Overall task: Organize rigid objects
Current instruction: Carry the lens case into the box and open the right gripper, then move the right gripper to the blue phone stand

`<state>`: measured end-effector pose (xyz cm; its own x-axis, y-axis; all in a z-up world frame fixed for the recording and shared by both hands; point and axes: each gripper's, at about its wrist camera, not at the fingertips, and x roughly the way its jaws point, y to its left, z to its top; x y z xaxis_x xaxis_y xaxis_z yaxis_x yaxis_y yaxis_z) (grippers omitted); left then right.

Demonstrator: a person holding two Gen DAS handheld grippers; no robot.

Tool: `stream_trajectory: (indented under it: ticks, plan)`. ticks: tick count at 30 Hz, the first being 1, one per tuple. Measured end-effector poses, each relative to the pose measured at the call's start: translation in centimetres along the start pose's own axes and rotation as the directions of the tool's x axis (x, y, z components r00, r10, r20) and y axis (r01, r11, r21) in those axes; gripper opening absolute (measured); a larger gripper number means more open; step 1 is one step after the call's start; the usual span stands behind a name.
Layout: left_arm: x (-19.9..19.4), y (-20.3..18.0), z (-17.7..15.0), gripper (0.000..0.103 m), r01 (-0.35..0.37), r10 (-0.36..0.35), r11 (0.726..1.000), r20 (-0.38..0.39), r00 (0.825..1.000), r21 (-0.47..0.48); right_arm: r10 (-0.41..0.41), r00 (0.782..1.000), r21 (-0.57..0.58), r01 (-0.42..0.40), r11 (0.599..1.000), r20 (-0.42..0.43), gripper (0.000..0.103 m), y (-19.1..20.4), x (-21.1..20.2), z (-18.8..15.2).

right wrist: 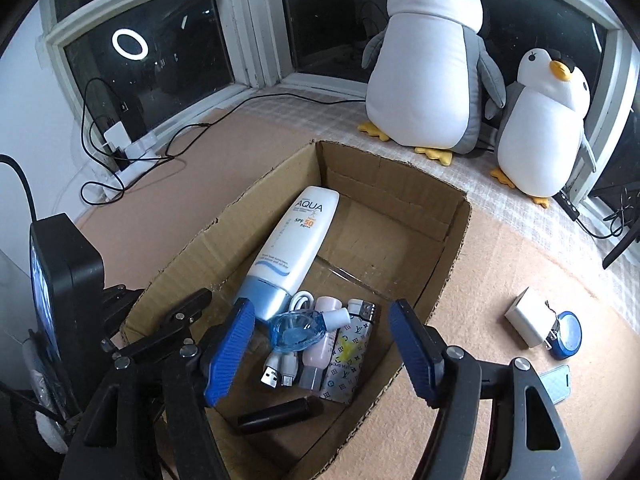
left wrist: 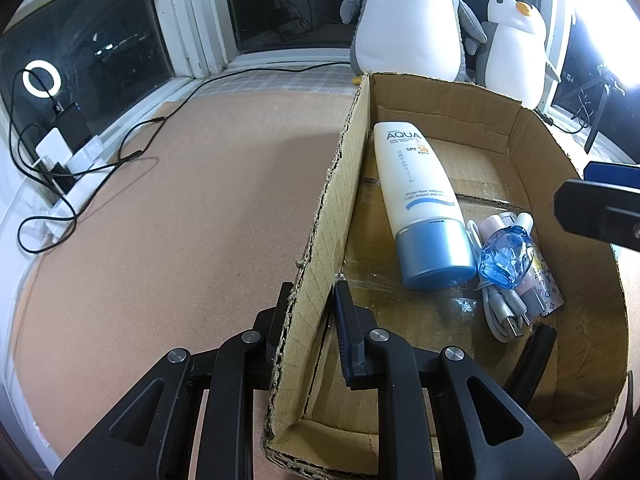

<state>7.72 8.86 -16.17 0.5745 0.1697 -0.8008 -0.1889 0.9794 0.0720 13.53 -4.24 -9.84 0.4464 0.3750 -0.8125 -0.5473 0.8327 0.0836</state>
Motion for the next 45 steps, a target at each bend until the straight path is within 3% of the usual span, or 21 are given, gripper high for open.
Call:
stream_trajectory:
  ticks: [12, 19, 21, 25, 31, 34, 39, 45]
  plan:
    - [0.0, 0.0, 0.0, 0.018, 0.0, 0.0, 1.0, 0.0, 1.0, -0.001, -0.02, 0.999, 0.146, 0.015, 0.989, 0.036, 0.066, -3.2, -3.0, -0.8]
    - [0.0, 0.0, 0.0, 0.018, 0.0, 0.0, 1.0, 0.0, 1.0, 0.0, -0.093, 0.994, 0.3, 0.072, 0.951, 0.056, 0.066, -7.8, -5.8, -2.7]
    - [0.0, 0.0, 0.0, 0.018, 0.001, -0.001, 1.0, 0.0, 1.0, 0.0, -0.122, 0.991, 0.362, 0.096, 0.927, 0.049, 0.066, -9.6, -6.3, -3.3]
    - [0.0, 0.0, 0.0, 0.017, 0.001, -0.001, 1.0, 0.001, 1.0, -0.001, -0.166, 0.986, 0.523, 0.142, 0.84, -0.001, 0.066, -14.2, -6.6, -4.5]
    - [0.0, 0.1, 0.0, 0.017, 0.017, -0.017, 1.0, 0.011, 1.0, -0.004, -0.116, 0.988, 0.733, 0.154, 0.662, -0.103, 0.066, -20.1, -4.8, -6.7]
    - [0.0, 0.2, -0.1, 0.017, 0.021, -0.02, 1.0, 0.012, 1.0, -0.007, -0.098, 0.986, 0.776, 0.168, 0.608, -0.136, 0.066, -21.3, -3.8, -7.4]
    - [0.1, 0.5, -0.1, 0.017, 0.032, -0.032, 0.999, 0.014, 0.999, -0.017, -0.102, 0.972, 0.77, 0.229, 0.595, -0.21, 0.066, -21.9, -2.0, -7.1]
    - [0.1, 0.7, -0.2, 0.017, 0.047, -0.047, 0.998, 0.018, 0.999, -0.029, -0.149, 0.942, 0.736, 0.329, 0.592, -0.301, 0.066, -22.0, -0.1, -6.9]
